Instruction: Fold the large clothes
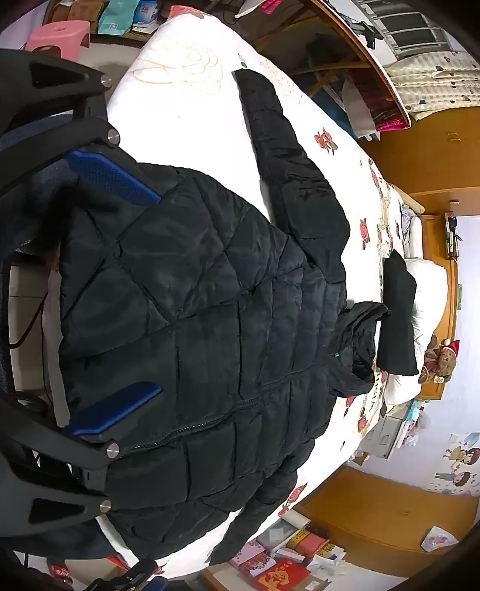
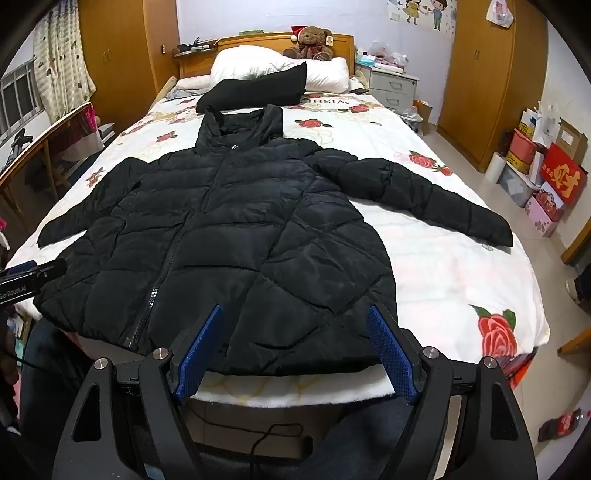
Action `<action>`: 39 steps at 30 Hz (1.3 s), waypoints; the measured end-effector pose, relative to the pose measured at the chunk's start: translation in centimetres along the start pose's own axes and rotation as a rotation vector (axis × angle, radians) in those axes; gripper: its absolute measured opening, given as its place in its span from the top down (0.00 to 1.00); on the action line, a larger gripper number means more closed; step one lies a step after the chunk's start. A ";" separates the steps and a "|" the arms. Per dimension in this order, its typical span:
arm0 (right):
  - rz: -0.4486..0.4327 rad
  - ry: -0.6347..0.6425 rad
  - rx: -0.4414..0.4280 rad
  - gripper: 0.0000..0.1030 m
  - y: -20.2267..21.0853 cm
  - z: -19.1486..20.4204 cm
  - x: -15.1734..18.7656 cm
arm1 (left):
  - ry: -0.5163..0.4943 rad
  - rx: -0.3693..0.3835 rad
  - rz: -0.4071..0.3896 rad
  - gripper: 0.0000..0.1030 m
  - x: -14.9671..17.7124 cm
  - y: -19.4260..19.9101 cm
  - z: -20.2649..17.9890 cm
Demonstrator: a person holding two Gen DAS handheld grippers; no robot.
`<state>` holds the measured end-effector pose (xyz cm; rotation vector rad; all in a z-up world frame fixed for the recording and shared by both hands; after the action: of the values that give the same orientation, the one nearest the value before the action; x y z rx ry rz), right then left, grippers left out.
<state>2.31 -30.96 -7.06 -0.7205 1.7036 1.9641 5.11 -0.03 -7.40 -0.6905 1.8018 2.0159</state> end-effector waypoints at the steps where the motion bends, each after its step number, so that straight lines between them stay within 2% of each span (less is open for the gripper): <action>1: -0.001 0.001 0.000 0.23 0.0 0.0 0.0 | -0.001 0.001 -0.001 0.05 0.0 0.0 0.0; 15: 0.003 -0.002 -0.006 0.23 -0.4 0.8 0.8 | -0.006 -0.010 0.005 0.05 0.0 -0.2 -0.2; 39: 0.015 0.009 -0.007 0.23 -0.4 0.7 0.2 | -0.016 -0.005 0.011 0.05 0.2 0.0 -0.3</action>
<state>2.35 -30.18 -7.38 -0.7223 1.7130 1.9810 4.97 -0.32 -7.57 -0.6655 1.7957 2.0278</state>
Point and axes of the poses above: each gripper's, at about its wrist camera, not at the fingertips, and y roughly against the way its jaws point, z to its left, x to its underside, the point moved 9 cm from there along -y, roughly the way its jaws point, and after that the axes turned 8 degrees about -x, right-handed, at the moved point
